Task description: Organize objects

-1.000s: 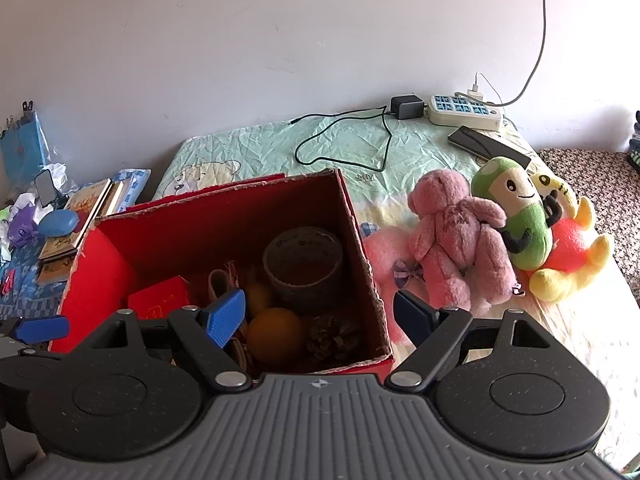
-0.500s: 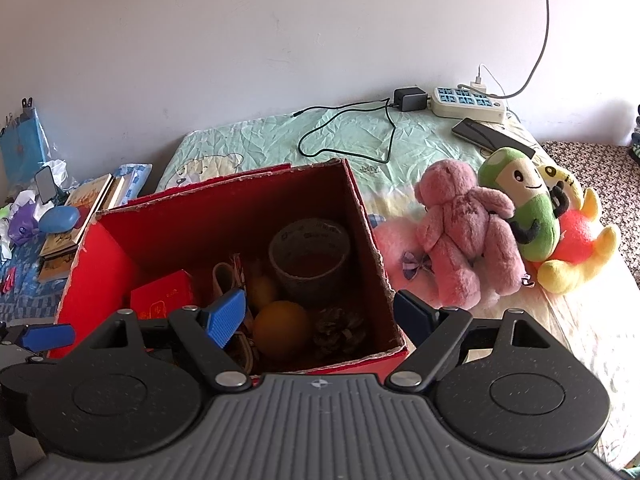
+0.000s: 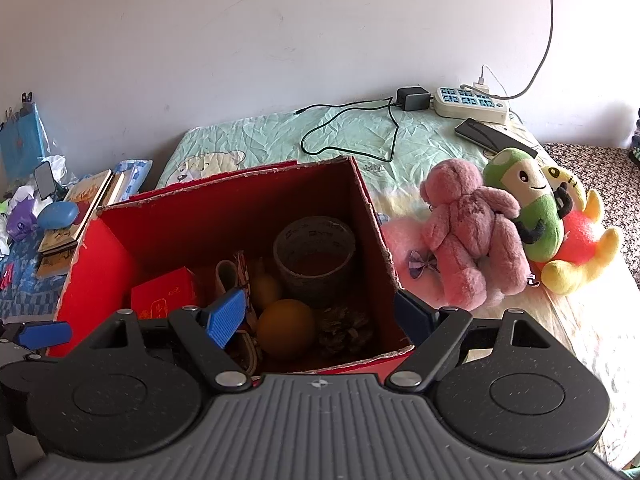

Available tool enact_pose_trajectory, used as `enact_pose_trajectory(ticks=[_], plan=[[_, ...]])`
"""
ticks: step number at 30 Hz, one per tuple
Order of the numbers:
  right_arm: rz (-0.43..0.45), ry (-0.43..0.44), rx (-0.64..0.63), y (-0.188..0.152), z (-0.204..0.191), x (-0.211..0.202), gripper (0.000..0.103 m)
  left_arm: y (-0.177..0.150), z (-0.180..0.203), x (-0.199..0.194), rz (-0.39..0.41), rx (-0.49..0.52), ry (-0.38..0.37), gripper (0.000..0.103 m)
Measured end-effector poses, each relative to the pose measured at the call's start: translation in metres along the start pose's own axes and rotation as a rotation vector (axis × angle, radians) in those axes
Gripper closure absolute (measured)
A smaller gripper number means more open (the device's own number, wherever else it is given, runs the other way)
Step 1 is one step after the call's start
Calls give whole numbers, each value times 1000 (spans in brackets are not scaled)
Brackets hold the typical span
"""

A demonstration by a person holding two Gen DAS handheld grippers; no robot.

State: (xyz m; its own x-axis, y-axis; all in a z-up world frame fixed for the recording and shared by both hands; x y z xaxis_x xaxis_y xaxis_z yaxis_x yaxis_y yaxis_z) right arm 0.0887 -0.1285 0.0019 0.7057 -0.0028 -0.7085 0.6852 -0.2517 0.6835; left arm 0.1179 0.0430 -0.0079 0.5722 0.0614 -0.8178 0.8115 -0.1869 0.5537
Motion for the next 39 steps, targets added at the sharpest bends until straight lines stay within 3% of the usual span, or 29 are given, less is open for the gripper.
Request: enact_pose_trajectory(ticks=[39], plan=[[-14, 22, -1, 2, 3, 12, 19, 6, 3, 5, 15, 15, 10, 1]])
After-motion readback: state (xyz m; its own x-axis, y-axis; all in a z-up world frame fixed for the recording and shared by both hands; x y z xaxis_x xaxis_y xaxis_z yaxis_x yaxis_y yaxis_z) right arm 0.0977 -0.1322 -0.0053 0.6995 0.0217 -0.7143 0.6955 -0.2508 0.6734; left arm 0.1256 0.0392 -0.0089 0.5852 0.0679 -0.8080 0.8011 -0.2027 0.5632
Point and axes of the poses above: each gripper's, at about its wrist camera, not at the fingertips, and x roughly the way its jaws point, z to its right, y to its top, the point moved 6 cm from there along x, roughly the way its jaws point, and after that the axes turned 5 degrees about y, right-handed, at the moved point
